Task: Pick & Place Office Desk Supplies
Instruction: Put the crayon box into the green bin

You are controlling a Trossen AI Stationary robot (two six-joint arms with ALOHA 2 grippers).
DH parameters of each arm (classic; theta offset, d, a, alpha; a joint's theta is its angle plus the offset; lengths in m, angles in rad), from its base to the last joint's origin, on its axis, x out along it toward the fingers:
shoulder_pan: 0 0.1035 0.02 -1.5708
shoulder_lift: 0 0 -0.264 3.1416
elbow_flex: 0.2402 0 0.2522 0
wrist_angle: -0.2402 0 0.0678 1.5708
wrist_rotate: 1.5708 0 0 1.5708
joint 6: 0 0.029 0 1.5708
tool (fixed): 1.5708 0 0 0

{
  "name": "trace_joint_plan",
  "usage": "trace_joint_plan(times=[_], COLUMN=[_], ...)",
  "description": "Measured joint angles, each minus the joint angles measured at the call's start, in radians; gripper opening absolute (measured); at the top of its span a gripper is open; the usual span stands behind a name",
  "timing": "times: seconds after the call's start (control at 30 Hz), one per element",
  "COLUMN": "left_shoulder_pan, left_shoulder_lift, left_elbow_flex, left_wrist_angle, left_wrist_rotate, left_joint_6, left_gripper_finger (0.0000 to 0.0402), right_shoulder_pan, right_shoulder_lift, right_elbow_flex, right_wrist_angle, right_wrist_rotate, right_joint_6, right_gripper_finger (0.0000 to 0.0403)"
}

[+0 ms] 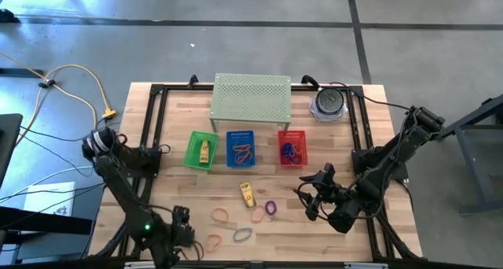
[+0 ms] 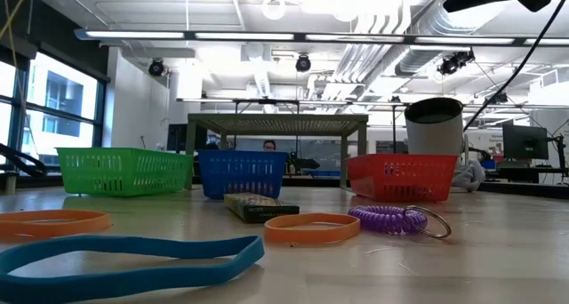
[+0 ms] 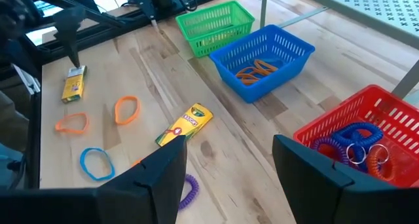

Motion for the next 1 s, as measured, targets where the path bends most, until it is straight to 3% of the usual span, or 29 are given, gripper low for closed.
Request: trace_joint_plan(times=[0.47,1.0], left_shoulder_pan=[-0.015,-0.037], left_shoulder_lift=[0.128,0.128], left_elbow_flex=[0.000,-0.062], left_wrist_angle=[-0.009,0.048], left_wrist_rotate=[-0.015,0.032], left_joint_6=[0.008,-0.045], left_gripper_finger=[0.0364,0.0364], right_shoulder_pan=[0.000,0.000], right_shoulder_lift=[0.000,0.000], right_elbow_flex=[0.000,0.000], right_wrist_angle=[-0.003,0.001], right_wrist_rotate=[-0.017,-0.084], right_joint_6=[-0.015,-0.015], right_gripper_finger=[0.0215,0.0215])
